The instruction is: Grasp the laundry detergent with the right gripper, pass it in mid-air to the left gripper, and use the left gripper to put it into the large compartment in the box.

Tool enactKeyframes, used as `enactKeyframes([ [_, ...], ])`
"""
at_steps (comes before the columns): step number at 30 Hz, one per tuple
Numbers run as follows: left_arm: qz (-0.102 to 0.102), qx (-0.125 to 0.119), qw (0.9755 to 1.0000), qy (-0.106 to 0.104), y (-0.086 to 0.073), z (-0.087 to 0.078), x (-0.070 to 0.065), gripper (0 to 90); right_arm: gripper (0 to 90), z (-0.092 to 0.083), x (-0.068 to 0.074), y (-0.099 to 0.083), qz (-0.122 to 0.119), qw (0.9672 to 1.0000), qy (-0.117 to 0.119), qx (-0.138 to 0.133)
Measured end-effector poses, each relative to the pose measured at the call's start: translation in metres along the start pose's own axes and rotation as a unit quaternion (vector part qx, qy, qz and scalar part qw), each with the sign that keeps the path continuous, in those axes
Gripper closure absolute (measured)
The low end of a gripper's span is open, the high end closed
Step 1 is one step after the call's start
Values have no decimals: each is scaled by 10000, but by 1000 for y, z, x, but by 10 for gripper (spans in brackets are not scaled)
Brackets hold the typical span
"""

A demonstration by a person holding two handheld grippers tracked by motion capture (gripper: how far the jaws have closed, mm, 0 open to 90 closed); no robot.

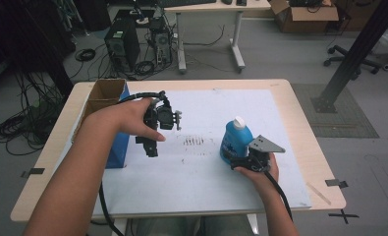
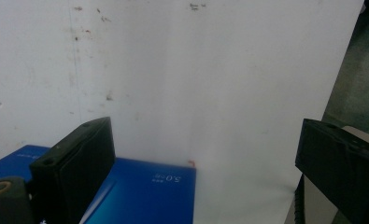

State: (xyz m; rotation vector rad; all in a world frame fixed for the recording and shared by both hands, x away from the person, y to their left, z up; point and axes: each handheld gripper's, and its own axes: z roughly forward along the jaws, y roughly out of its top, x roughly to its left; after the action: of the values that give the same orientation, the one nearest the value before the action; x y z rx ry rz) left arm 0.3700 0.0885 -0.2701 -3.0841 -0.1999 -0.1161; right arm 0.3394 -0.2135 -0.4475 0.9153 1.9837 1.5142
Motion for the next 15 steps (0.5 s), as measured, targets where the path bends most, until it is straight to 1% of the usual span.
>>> enactKeyframes([
  [15,-7,7,10000,3,-1,0,-1,53,116,0,3,0,-43,10000,20,-87],
])
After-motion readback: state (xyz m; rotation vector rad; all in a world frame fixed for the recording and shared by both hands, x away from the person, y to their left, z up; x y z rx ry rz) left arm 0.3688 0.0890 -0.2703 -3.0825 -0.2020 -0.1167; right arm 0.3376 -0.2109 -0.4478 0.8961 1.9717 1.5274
